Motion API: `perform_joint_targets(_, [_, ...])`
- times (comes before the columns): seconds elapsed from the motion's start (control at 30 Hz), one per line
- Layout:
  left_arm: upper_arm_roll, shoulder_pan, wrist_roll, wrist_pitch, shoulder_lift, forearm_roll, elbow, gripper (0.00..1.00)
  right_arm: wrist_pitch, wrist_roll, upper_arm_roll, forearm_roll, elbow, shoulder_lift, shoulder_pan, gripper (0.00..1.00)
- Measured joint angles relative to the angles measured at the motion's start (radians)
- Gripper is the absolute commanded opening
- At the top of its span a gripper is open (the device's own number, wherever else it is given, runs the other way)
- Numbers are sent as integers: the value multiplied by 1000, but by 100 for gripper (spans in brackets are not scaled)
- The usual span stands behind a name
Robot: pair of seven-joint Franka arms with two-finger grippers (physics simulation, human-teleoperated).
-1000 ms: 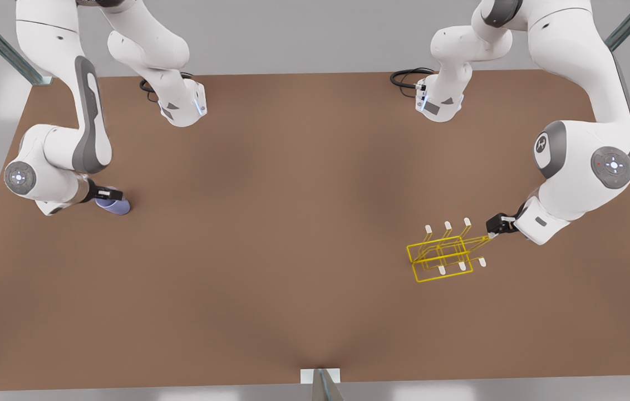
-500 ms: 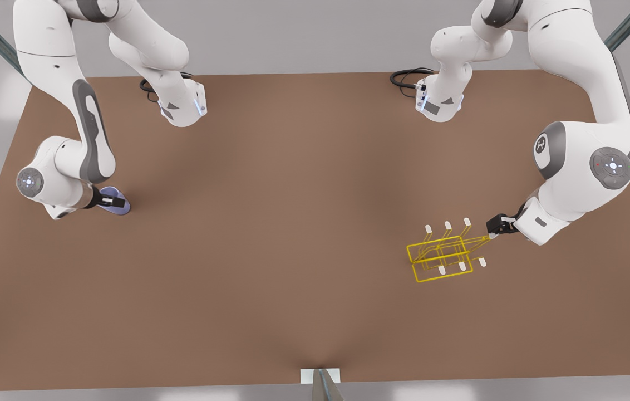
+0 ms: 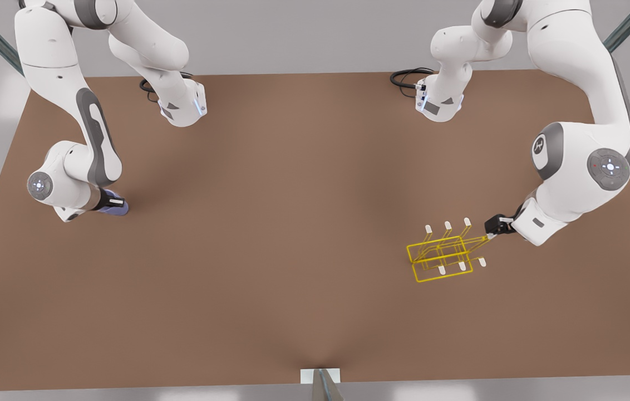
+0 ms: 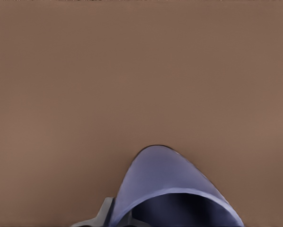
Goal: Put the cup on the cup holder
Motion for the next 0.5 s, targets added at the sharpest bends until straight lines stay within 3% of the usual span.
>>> perform_joint_targets(0.2, [-2,0,0,0,0,0,-7,100,-34,-3,12,-5,51,-15,5,21])
perform_joint_targets(0.5, [-2,1,-1,1,0,0,-9,100,-117,110,388,265,422,169,38,21])
